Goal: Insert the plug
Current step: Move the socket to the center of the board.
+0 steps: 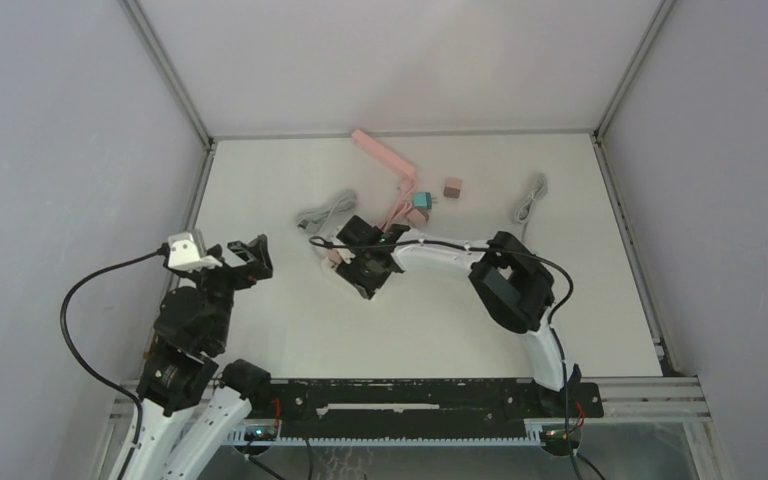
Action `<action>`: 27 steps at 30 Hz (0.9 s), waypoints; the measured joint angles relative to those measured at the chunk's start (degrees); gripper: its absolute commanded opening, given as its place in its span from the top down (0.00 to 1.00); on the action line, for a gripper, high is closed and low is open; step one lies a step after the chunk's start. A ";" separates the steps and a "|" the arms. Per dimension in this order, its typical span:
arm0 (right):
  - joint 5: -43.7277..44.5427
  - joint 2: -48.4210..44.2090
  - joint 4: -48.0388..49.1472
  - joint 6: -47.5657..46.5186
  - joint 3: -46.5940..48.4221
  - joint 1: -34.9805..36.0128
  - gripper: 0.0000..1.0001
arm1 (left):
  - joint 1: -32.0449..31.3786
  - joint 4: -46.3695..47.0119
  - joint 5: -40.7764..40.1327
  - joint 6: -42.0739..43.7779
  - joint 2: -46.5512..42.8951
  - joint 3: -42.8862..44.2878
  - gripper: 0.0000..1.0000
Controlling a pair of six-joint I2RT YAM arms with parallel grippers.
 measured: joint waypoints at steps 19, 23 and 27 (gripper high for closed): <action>4.48 -1.75 7.13 5.70 -0.50 1.68 0.11 | 0.04 -11.08 5.55 -16.59 6.49 -2.05 0.04; 7.17 -13.20 10.73 6.19 -10.25 1.20 0.06 | -1.51 -12.31 6.43 -21.20 12.20 -2.27 0.03; 11.65 -23.34 15.67 7.06 -17.38 0.17 0.03 | -8.31 -12.41 4.81 -25.90 18.32 -2.80 0.03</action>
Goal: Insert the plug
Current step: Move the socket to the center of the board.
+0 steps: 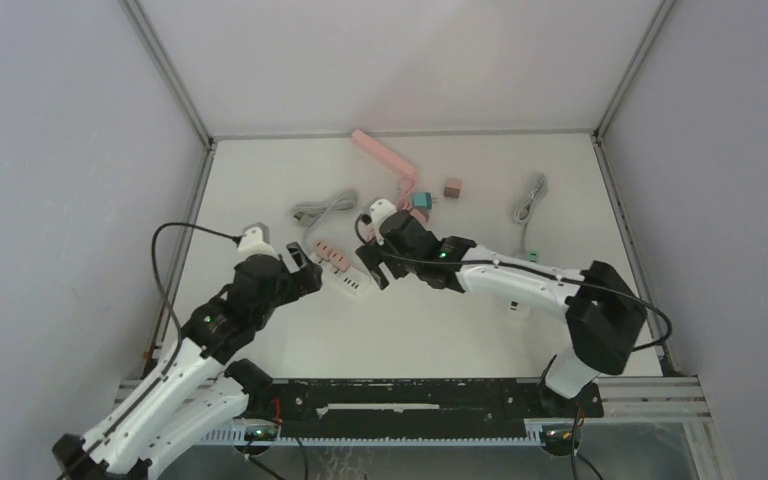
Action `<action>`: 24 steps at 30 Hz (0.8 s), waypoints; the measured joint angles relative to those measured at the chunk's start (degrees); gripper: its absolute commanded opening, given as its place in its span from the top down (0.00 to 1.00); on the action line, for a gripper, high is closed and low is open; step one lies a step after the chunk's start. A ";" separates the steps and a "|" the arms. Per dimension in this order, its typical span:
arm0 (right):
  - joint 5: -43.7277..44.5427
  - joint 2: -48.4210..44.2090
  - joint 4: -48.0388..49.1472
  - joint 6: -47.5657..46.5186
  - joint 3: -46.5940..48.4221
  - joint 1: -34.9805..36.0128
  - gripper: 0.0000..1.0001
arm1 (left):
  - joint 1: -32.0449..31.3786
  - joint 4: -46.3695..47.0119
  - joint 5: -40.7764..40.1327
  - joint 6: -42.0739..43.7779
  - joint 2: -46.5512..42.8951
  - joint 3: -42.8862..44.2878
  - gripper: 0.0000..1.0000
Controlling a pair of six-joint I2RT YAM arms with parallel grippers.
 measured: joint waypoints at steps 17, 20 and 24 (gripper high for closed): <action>15.39 -28.83 17.11 5.35 -32.57 -11.17 0.00 | -12.52 5.51 -9.46 -18.23 30.99 2.56 0.01; 15.23 -33.07 19.71 6.29 -35.08 -13.14 0.00 | -12.72 6.56 -9.55 -19.32 36.68 5.18 0.00; 14.32 -33.59 21.73 7.02 -35.60 -14.88 0.01 | -13.49 7.76 -10.03 -20.59 44.09 9.86 0.02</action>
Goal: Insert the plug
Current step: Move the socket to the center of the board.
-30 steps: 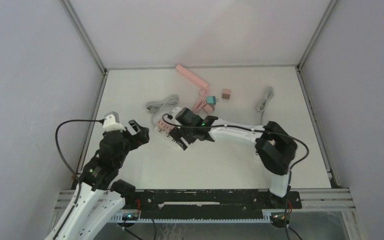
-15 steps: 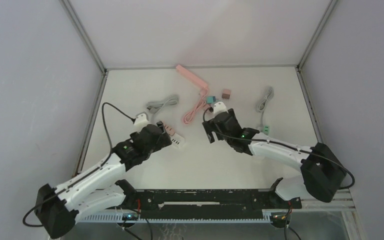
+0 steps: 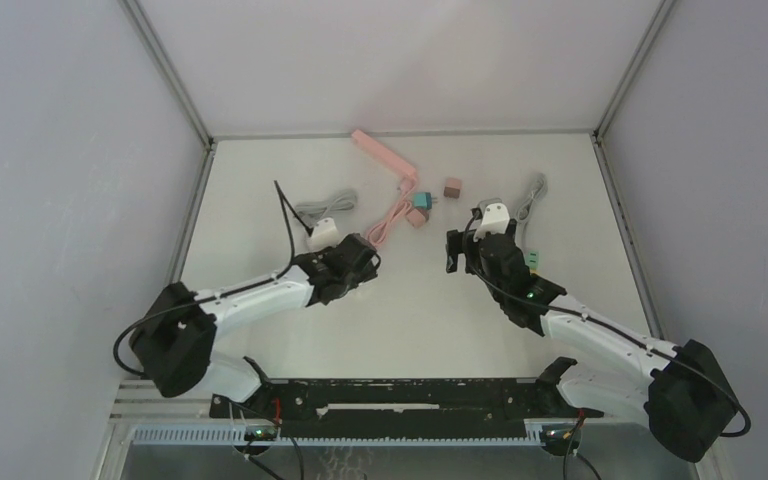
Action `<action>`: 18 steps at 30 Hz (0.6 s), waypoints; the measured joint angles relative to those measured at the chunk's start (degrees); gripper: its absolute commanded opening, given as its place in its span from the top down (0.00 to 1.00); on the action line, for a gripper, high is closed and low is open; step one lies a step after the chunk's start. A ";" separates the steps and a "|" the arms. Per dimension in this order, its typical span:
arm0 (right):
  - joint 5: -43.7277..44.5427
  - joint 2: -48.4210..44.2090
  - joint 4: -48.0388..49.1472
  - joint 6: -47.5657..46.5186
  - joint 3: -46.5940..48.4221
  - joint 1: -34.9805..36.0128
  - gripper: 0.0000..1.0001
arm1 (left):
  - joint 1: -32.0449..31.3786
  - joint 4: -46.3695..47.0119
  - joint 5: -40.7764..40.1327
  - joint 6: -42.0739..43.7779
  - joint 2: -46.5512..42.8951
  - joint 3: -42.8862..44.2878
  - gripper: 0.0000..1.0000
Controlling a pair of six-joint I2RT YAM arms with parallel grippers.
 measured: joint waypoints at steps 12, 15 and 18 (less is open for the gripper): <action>-3.34 1.29 1.25 0.61 -0.04 -0.35 0.02 | -0.33 0.46 -1.09 -4.55 13.25 4.24 0.21; -3.69 1.60 1.25 0.61 -0.04 -0.37 0.02 | -0.35 0.50 -1.18 -4.63 14.34 4.39 0.33; -3.82 1.64 1.25 0.61 -0.04 -0.39 0.02 | -0.24 0.02 -2.08 -5.05 14.36 4.39 0.45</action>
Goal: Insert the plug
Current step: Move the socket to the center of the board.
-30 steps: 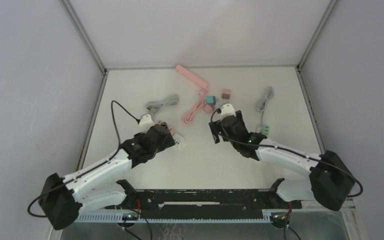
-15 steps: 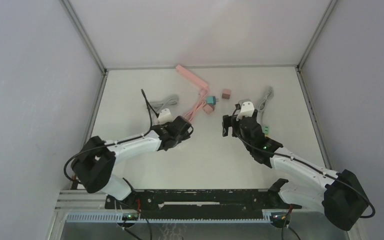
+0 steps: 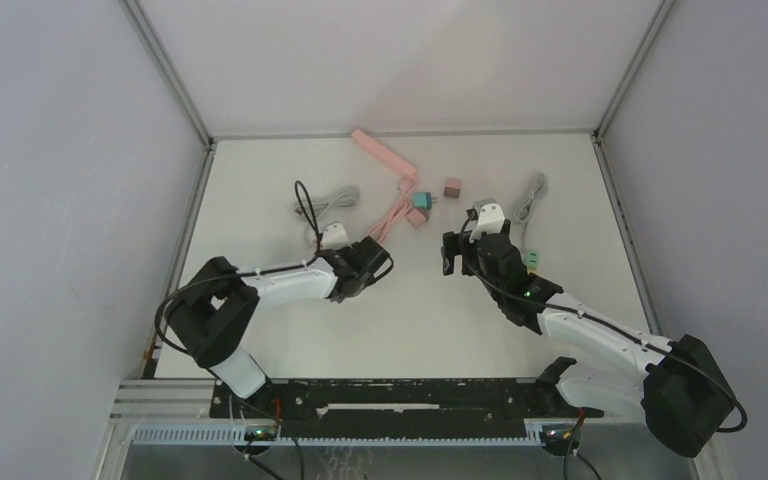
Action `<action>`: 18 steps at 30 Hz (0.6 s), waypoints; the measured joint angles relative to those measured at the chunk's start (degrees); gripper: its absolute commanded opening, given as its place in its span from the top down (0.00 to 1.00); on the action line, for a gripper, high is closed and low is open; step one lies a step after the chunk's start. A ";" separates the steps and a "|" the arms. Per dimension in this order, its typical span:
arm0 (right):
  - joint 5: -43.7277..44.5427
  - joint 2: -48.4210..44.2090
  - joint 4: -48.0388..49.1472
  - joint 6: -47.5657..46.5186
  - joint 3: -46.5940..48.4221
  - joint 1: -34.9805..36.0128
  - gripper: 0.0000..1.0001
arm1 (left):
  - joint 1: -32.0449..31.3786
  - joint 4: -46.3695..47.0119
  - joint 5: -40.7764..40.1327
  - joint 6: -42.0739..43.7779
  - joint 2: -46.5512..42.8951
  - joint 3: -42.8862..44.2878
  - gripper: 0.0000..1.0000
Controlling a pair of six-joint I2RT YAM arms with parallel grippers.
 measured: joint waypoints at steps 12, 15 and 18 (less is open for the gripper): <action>-1.86 0.02 0.02 -0.02 0.00 -0.28 0.04 | 14.67 1.62 -1.46 6.51 -0.98 -0.33 0.64; -2.05 0.02 0.00 -0.02 0.00 -0.33 0.04 | 19.56 2.67 -1.42 8.66 -1.36 -0.33 0.64; -2.40 0.09 0.02 -0.04 0.00 -0.35 0.04 | 24.35 3.17 -1.29 9.92 -1.36 -0.33 0.58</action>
